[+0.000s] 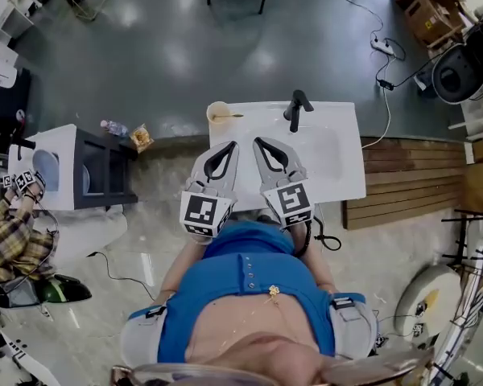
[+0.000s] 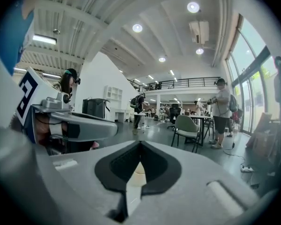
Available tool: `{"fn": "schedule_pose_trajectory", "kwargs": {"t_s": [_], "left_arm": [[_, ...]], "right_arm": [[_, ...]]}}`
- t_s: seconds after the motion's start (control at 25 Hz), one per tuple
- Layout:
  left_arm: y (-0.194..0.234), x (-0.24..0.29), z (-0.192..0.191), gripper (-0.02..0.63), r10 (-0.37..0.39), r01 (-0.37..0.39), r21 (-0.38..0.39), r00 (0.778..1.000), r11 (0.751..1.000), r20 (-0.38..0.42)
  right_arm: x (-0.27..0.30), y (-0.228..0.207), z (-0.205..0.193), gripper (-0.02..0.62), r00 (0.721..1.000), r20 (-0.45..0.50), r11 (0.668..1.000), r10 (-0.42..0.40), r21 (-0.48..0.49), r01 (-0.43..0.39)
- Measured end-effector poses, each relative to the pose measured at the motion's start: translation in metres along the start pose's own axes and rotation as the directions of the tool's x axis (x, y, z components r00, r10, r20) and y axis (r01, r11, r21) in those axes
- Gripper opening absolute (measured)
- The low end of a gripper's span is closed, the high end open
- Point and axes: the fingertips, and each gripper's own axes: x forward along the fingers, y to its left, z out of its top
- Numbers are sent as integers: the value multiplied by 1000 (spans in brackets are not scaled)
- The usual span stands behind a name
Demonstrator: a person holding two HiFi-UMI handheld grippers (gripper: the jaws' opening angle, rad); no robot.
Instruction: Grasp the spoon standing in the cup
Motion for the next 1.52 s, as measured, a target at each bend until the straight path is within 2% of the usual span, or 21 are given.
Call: {"fn": "schedule_pose_trajectory", "kwargs": {"t_s": [0.32, 0.64, 0.88, 1.16, 1.52], "left_arm": [[56, -4, -22, 0, -21, 20, -24, 999, 1000, -46], [78, 9, -39, 0, -95, 92, -45, 992, 995, -80], [88, 22, -55, 0, -55, 50, -46, 992, 998, -114], [86, 37, -64, 0, -33, 20, -95, 990, 995, -140], [89, 38, -77, 0, 16, -34, -103, 984, 994, -176]], "right_arm": [[51, 20, -10, 2, 999, -46, 999, -21, 31, 23], [80, 23, -27, 2, 993, -106, 998, -54, 32, 57], [93, 17, -43, 2, 988, -152, 999, -10, 39, 16], [103, 8, -57, 3, 982, -183, 998, 42, 45, -35], [112, -1, -86, 3, 966, -248, 997, 70, 50, -60]]}}
